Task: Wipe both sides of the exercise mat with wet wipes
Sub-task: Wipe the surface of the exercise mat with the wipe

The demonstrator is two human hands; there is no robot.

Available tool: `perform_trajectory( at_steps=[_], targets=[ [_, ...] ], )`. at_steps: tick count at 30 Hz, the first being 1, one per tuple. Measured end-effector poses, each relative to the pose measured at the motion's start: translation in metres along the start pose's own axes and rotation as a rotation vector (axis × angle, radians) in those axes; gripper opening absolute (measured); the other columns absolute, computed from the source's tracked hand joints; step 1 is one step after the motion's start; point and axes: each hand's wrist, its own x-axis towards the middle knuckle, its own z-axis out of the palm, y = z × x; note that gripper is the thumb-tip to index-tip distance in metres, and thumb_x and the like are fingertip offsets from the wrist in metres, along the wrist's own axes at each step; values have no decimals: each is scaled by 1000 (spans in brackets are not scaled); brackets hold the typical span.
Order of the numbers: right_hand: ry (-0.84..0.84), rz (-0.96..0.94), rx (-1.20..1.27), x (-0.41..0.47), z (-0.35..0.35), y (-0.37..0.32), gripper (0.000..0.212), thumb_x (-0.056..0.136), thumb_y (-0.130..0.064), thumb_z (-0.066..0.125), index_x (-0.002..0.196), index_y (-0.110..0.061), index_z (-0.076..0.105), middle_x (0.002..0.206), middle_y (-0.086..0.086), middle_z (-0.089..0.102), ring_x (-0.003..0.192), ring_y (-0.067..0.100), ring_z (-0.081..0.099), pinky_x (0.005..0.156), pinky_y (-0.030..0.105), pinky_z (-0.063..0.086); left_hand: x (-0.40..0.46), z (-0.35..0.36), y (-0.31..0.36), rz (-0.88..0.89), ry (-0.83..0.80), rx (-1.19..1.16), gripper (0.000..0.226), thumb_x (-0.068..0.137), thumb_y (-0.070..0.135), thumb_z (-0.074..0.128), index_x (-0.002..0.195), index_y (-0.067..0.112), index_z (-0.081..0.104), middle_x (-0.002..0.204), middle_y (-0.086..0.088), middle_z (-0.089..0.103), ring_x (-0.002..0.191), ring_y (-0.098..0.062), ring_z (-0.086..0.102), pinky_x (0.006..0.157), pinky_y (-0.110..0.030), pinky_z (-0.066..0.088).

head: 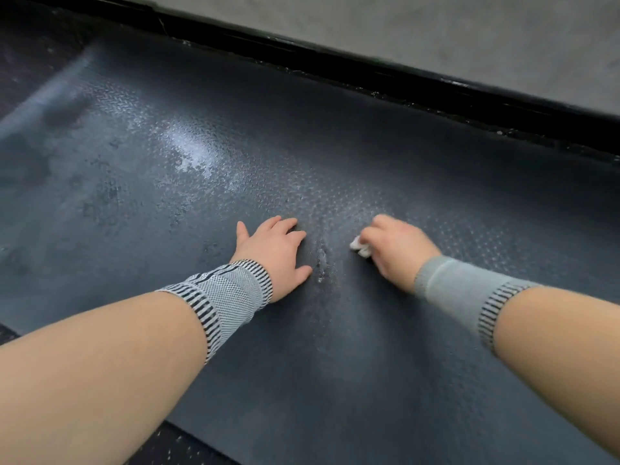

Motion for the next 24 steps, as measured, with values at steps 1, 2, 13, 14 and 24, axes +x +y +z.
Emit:
perform_trajectory(
  at_steps=[1,2,13,14,24],
  targets=[
    [49,151,-1,2,-3,15,26,89,-13,50,114,-16,59,113,6,51,104,29,55,83,32,42,-5,1,-3,3,-16,9,70,92,58,50,152,30,27,162,9,12,150,-15,5,115,-64,7],
    [114,324,35,2,-5,23,25,89,-13,50,112,-15,60,113,7,51,103,30,56,82,33,42,-9,3,-6,6,-31,20,72,91,59,50,152,30,25,162,9,11,150,-15,5,115,-65,7],
    [-50,-136,59,-20,13,-27,25,90,-14,49,112,-17,60,111,4,50,101,27,55,82,33,42,-28,10,-2,0,-57,41,77,91,56,52,155,29,19,163,8,8,150,-15,7,115,-64,6],
    [-18,-23,28,-17,10,-8,25,90,-14,49,113,-17,59,112,4,50,103,27,56,83,32,42,-30,11,-3,4,-62,47,77,91,56,52,155,29,19,163,7,8,150,-15,7,115,-64,6],
    [-71,-182,212,-43,27,-97,28,90,-14,51,116,-20,58,114,4,50,105,25,55,88,33,43,-37,12,3,7,-64,72,74,92,52,52,154,27,20,163,6,8,149,-15,9,116,-64,7]
  ],
)
